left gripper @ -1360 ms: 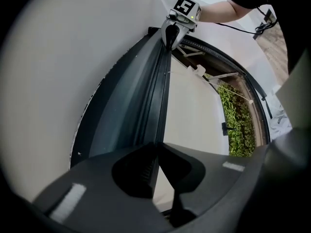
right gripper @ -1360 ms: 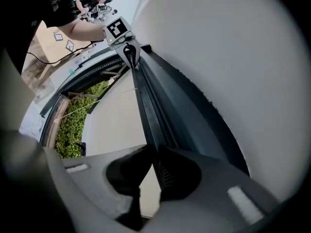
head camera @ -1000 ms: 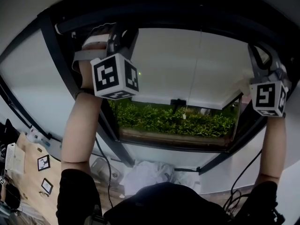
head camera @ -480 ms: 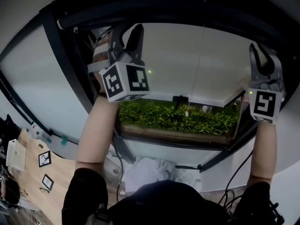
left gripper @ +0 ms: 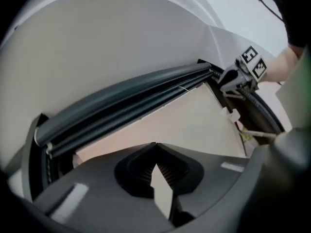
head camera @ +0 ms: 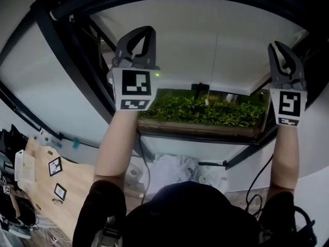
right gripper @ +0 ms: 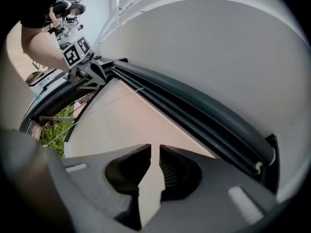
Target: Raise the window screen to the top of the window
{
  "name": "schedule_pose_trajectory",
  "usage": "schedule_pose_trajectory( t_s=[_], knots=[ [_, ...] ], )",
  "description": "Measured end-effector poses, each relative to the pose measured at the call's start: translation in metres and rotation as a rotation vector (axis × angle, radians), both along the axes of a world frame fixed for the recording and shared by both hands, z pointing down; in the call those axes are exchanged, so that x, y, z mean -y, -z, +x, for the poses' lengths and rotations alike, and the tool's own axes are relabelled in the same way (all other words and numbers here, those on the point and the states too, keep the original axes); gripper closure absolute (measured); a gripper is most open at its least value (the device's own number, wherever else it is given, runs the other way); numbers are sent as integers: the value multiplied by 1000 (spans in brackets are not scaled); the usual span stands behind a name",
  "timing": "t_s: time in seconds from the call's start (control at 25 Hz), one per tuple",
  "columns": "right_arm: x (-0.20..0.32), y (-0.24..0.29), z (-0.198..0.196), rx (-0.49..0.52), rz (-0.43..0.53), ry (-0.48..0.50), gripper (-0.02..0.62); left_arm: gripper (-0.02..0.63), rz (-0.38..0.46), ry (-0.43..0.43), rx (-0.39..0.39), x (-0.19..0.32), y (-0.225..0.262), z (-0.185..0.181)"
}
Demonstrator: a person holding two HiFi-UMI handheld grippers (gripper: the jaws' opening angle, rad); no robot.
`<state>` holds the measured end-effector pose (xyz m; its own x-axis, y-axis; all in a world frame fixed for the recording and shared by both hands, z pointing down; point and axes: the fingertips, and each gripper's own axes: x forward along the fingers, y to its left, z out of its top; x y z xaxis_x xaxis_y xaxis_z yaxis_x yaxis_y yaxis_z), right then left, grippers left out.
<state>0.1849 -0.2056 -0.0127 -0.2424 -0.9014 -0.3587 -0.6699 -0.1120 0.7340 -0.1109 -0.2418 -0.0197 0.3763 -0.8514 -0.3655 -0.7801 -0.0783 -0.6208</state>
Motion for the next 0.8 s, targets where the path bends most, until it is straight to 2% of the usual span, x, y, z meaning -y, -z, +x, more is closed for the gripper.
schedule_pose_trajectory(
  t_s=[0.12, 0.24, 0.52, 0.8],
  knots=[
    [4, -24, 8, 104, -50, 33, 540, 599, -135, -107, -148, 11, -29, -3],
    [8, -50, 16, 219, -106, 82, 541, 598, -233, -150, -269, 22, -60, -11],
    [10, -115, 18, 327, -189, 132, 555, 600, -308, -104, -301, 30, -135, -21],
    [16, -192, 26, 512, -319, 204, 575, 600, -414, -136, -320, 28, -217, -20]
  ],
)
